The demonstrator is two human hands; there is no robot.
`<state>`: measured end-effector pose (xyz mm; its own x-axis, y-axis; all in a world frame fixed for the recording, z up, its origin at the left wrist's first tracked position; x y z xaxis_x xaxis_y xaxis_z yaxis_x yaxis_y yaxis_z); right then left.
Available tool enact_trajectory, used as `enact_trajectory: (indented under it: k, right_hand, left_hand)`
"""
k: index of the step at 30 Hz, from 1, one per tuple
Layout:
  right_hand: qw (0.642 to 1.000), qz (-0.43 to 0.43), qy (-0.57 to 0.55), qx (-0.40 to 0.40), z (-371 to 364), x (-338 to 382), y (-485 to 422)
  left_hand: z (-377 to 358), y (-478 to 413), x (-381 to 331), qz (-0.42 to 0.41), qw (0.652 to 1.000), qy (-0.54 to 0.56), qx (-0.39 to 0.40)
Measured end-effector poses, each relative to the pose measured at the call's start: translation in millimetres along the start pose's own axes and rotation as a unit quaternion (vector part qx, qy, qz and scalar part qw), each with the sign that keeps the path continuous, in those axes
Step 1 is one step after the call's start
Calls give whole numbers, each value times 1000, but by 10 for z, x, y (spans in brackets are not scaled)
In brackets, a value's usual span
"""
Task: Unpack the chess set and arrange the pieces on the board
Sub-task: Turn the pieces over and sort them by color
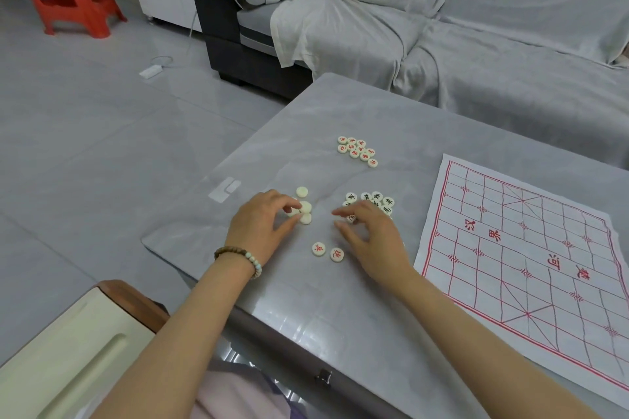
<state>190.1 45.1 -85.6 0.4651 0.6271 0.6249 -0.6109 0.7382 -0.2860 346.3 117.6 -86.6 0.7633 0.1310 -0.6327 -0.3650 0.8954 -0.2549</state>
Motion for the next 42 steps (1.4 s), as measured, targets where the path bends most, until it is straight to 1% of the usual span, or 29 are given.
enact_trajectory:
  k: [2, 5, 7, 9, 13, 18, 21, 23, 26, 28, 29, 32, 36, 39, 42]
  right_hand:
    - [998, 41, 24, 40, -93, 139, -173]
    - [983, 112, 106, 102, -359, 339, -356]
    - [972, 140, 152, 114, -490, 366, -406]
    - [969, 141, 177, 96, -492, 318, -434]
    - [970, 132, 191, 68, -377, 233, -367]
    - [979, 98, 163, 78, -306, 148, -323]
    - [977, 111, 160, 82, -313, 196, -330]
    - [976, 116, 158, 91, -328, 190, -329]
    - [983, 92, 127, 94, -314, 104, -343]
    - [987, 78, 107, 93, -304, 65, -355]
    - [987, 72, 105, 94, -303, 52, -363]
    - [987, 50, 115, 100, -300, 18, -395]
    - [986, 26, 137, 94, -266, -13, -423]
    - [986, 21, 133, 94, -196, -27, -434]
    - [974, 16, 192, 122, -175, -113, -414]
  left_hand:
    - [-22, -8, 80, 10, 999, -30, 15]
    - [-88, -17, 120, 18, 998, -43, 38]
    - [-89, -28, 123, 16, 998, -45, 35]
    - [-82, -42, 135, 15, 998, -53, 35]
    - [-89, -63, 161, 11, 998, -41, 53]
    - [-109, -49, 184, 12, 997, -11, 75]
    - [-99, -48, 175, 17, 998, -24, 63]
    - [-64, -59, 215, 38, 997, -40, 44]
    - [12, -73, 278, 63, 997, -36, 16]
    - [28, -89, 205, 33, 999, -13, 10]
    - [3, -93, 141, 11, 1000, -9, 20]
    - [-136, -88, 10, -22, 998, -29, 57]
    - [-171, -114, -18, -28, 997, -45, 51]
    - [-177, -131, -10, -21, 999, -12, 46]
    - [-241, -127, 17, -7, 998, 15, 55]
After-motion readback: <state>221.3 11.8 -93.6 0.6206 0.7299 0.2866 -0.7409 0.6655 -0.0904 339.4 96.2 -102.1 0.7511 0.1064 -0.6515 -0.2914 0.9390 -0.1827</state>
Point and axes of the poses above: each hand's wrist, its own y-axis away from the middle knuckle, its own z-axis out of the back of the hand, x = y × z, the point moved 10 cm from there along -y, towards the middle knuckle, and after that the axes turned 4 degrees about y, right-handed, at the moved point
